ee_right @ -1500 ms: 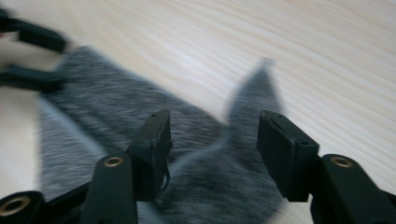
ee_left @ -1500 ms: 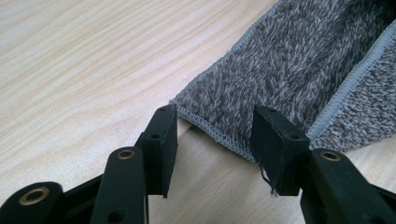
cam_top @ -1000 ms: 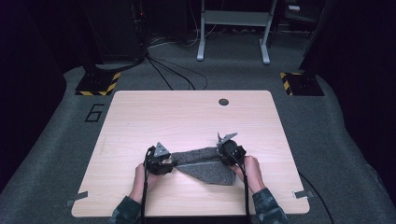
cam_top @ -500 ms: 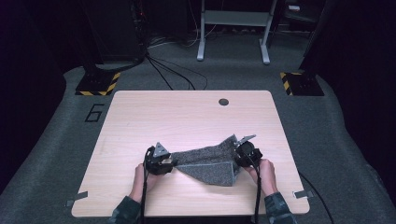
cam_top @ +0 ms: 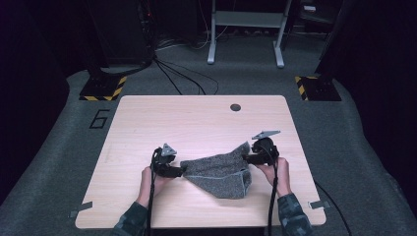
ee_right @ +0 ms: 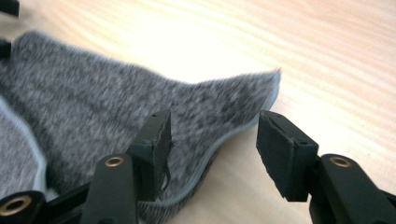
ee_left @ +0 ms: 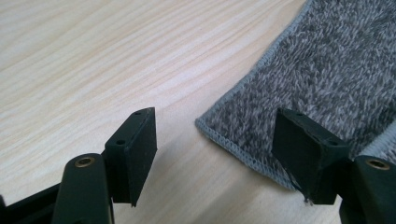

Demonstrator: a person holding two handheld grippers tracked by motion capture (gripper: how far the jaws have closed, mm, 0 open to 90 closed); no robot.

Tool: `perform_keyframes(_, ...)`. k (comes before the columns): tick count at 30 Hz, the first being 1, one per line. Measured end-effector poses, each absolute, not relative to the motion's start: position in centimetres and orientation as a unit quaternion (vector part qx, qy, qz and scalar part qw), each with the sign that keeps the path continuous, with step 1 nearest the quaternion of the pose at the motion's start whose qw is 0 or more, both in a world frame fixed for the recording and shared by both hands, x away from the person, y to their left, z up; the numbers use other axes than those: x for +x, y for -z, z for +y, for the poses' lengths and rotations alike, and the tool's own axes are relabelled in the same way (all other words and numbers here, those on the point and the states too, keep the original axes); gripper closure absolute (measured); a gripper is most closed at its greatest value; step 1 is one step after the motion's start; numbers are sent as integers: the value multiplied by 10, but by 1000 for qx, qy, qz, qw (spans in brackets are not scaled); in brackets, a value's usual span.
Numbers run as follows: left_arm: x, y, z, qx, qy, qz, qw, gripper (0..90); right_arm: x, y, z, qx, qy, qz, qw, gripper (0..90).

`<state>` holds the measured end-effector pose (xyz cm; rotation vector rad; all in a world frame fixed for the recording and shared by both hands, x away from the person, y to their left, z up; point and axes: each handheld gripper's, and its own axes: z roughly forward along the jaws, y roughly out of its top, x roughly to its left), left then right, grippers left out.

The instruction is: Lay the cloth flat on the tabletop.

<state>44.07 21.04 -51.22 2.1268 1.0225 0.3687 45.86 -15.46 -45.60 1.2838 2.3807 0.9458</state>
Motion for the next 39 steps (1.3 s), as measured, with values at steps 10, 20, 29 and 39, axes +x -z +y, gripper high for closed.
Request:
perform_keyframes(10, 455, 515, 204, 832, -129, 403, 358, 321, 499, 468, -155, 473, -306, 816, 129, 458)
perform_keyframes(20, 448, 516, 196, 848, -157, 381, 333, 392, 512, 494, -152, 490, -272, 819, 126, 604)
perform_keyframes(29, 444, 516, 194, 849, -157, 373, 340, 484, 512, 500, -152, 489, -265, 822, 120, 647)
perform_keyframes(39, 441, 515, 192, 851, -142, 382, 332, 363, 503, 504, -151, 465, -282, 826, 149, 657)
